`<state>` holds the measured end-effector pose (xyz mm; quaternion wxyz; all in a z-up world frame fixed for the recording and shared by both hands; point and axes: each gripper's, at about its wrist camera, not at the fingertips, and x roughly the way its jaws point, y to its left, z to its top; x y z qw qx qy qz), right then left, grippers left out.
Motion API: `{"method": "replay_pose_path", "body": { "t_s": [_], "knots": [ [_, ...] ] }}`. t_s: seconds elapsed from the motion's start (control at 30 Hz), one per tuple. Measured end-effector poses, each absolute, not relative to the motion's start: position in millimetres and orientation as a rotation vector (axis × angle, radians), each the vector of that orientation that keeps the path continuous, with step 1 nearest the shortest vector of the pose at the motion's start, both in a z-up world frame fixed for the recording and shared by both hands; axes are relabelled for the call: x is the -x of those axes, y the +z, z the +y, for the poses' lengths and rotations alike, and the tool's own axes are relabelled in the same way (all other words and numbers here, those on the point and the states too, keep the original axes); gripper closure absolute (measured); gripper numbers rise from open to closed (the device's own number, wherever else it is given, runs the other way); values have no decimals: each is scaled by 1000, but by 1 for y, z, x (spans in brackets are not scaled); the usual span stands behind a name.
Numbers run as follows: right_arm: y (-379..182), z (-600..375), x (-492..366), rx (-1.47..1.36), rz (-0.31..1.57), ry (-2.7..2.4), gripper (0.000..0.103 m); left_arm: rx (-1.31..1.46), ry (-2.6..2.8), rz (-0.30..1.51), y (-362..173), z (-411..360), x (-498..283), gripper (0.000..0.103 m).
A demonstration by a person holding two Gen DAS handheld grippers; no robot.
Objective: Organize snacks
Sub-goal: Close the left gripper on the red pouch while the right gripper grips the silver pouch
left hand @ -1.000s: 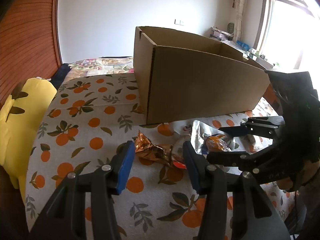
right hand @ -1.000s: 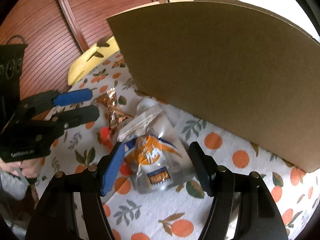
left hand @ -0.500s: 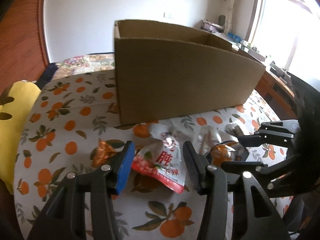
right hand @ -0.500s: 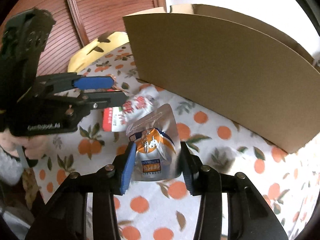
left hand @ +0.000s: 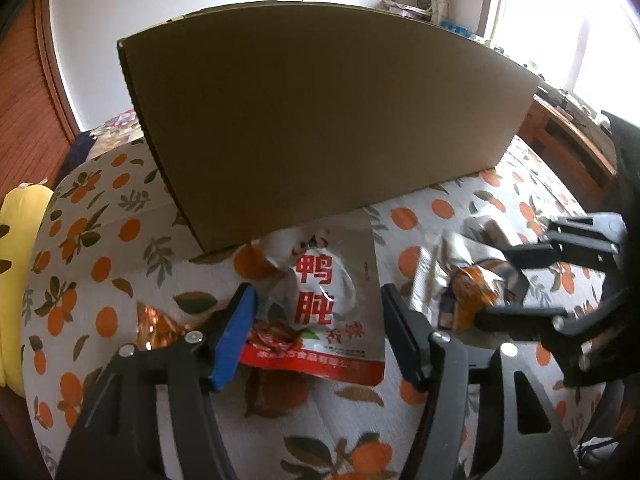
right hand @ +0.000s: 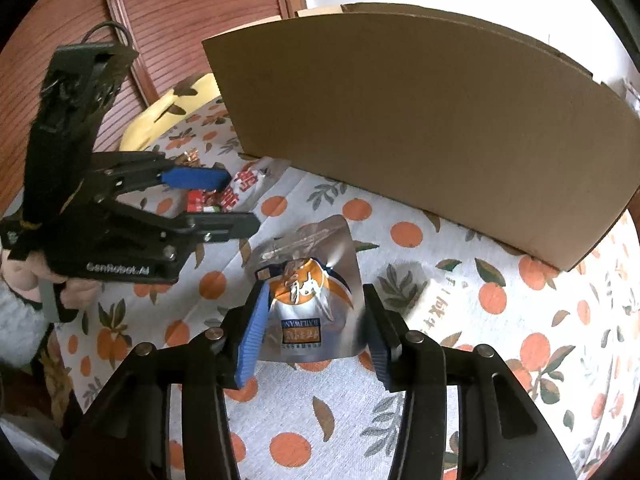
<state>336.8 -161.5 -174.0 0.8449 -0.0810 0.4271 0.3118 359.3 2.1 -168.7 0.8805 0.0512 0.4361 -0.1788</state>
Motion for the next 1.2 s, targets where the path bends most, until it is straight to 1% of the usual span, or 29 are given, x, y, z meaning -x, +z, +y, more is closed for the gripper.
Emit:
{"method": "replay_pose_path", "body": {
  "t_s": [0.63, 0.73, 0.8, 0.97, 1.03, 1.1, 1.13, 1.17, 1.2],
  "knots": [
    [-177, -159, -326, 228, 860, 642, 51, -160, -325, 900, -176, -23, -381, 38],
    [-178, -150, -324, 271, 853, 631, 46, -155, -332, 896, -177, -25, -381, 44],
    [-180, -143, -322, 312, 847, 622, 43, -153, -333, 894, -176, -23, -378, 44],
    [-182, -139, -330, 315, 863, 612, 31, -152, -354, 888, -174, -20, -364, 46],
    [-182, -137, -333, 322, 865, 611, 30, -134, -354, 893, -174, -17, -360, 46],
    [-184, -136, -334, 323, 867, 612, 30, -123, -349, 894, -174, -16, -356, 46],
    [-184, -136, -335, 318, 872, 616, 36, -117, -346, 893, -173, -14, -353, 46],
    [-183, -136, -335, 313, 872, 623, 47, -113, -346, 890, -172, -12, -351, 46],
    [-182, -136, -334, 316, 869, 626, 49, -104, -346, 885, -170, -7, -347, 46]
  ]
}}
